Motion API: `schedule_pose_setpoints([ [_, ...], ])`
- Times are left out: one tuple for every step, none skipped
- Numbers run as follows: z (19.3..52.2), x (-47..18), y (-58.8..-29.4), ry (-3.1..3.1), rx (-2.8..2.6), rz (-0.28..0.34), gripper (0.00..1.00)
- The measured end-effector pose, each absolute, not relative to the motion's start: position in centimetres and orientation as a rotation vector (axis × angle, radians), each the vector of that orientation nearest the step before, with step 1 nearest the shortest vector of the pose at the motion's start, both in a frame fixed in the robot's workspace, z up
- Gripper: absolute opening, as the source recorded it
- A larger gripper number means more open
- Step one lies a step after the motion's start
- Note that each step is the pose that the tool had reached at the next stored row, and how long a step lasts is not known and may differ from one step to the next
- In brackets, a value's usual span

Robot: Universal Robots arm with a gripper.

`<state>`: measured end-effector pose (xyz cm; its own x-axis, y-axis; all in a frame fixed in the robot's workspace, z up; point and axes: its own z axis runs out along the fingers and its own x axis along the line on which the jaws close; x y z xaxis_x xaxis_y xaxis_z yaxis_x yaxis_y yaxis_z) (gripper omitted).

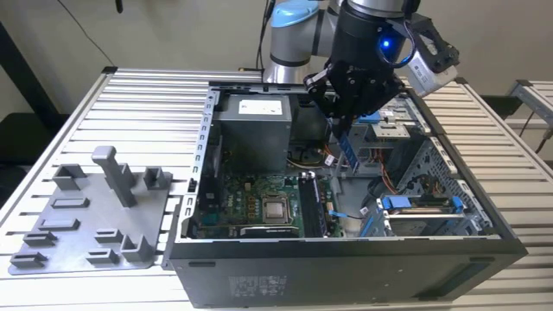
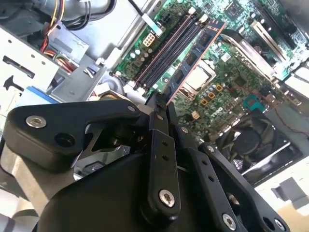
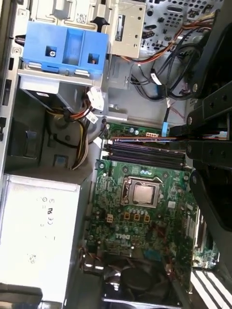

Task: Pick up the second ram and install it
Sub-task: 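Insert the second ram into the second slot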

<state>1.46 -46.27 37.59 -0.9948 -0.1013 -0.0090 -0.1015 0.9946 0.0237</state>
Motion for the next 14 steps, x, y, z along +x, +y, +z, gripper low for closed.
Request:
schedule_pose_setpoints([
  [37.55, 1.46, -46.27, 3.13, -0.142, 0.038, 0.14],
  [37.51, 1.46, -46.27, 3.131, -0.123, 0.038, 0.14],
  [37.47, 1.46, -46.27, 3.131, -0.106, 0.038, 0.14],
  [37.44, 1.46, -46.27, 3.132, -0.089, 0.037, 0.14],
  [37.41, 1.46, -46.27, 3.132, -0.072, 0.037, 0.14],
  [37.37, 1.46, -46.27, 3.132, -0.055, 0.037, 0.14],
  [37.34, 1.46, -46.27, 3.132, -0.04, 0.037, 0.14],
  [37.3, 1.46, -46.27, 3.132, -0.023, 0.037, 0.14],
  [37.27, 1.46, -46.27, 3.132, -0.007, 0.037, 0.14],
  [37.24, 1.46, -46.27, 3.132, 0.009, 0.037, 0.14],
  [37.21, 1.46, -46.27, 3.132, 0.025, 0.037, 0.14],
  [37.17, 1.46, -46.27, 3.132, 0.042, 0.037, 0.14],
  [37.14, 1.46, -46.27, 3.131, 0.057, 0.037, 0.14],
  [37.1, 1.46, -46.27, 3.131, 0.073, 0.036, 0.14],
])
